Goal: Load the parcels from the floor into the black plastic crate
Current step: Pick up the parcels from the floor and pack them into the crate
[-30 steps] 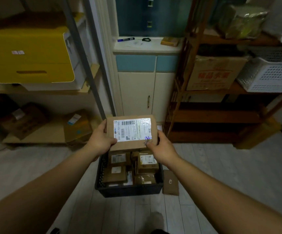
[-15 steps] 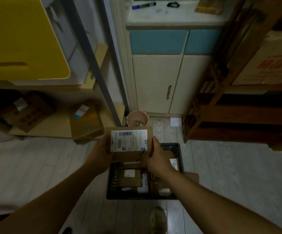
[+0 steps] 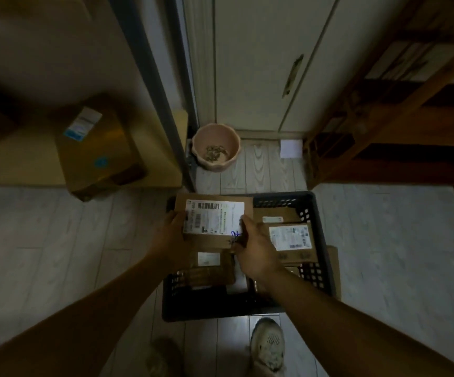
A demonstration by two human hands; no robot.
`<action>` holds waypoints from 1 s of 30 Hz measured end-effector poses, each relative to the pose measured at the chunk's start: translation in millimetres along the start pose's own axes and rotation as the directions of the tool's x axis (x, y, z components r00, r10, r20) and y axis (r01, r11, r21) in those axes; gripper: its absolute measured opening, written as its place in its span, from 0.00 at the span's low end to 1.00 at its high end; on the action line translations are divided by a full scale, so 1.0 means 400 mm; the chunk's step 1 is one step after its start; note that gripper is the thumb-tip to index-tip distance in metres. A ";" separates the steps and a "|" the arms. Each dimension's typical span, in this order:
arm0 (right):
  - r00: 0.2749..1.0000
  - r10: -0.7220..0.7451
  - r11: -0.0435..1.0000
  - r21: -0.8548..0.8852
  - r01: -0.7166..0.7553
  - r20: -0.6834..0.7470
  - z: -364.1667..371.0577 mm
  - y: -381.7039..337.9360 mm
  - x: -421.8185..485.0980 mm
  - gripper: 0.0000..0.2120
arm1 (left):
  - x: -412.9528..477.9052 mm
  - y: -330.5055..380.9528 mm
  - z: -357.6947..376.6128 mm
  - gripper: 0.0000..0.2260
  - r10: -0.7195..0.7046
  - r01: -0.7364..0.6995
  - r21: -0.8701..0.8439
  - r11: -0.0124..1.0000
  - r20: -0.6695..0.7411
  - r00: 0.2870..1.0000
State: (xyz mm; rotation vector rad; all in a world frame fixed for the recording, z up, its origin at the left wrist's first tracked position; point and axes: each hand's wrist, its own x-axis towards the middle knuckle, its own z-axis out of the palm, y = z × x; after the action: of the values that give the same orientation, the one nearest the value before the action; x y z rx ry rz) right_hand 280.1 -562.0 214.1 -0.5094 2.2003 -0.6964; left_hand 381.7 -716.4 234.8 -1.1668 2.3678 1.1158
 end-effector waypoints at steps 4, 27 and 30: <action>0.999 0.014 0.999 -0.044 -0.012 0.050 0.105 0.096 0.142 0.32 | 0.129 -0.110 0.127 0.29 0.005 -0.006 0.026 1.000 0.028 1.000; 0.998 -0.033 0.978 -0.202 0.042 0.050 0.339 0.267 0.424 0.32 | 0.393 -0.318 0.324 0.35 0.105 -0.148 0.671 0.726 0.104 0.989; 0.990 -0.024 0.946 -0.317 0.067 0.137 0.321 0.271 0.444 0.32 | 0.402 -0.337 0.305 0.39 0.105 -0.223 0.738 0.637 0.203 0.973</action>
State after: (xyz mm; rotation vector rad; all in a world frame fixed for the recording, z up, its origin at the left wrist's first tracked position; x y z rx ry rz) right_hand 250.8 -617.0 -22.5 -0.7514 2.1907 -0.3147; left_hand 372.0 -765.8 -2.7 -0.5400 2.4395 0.1271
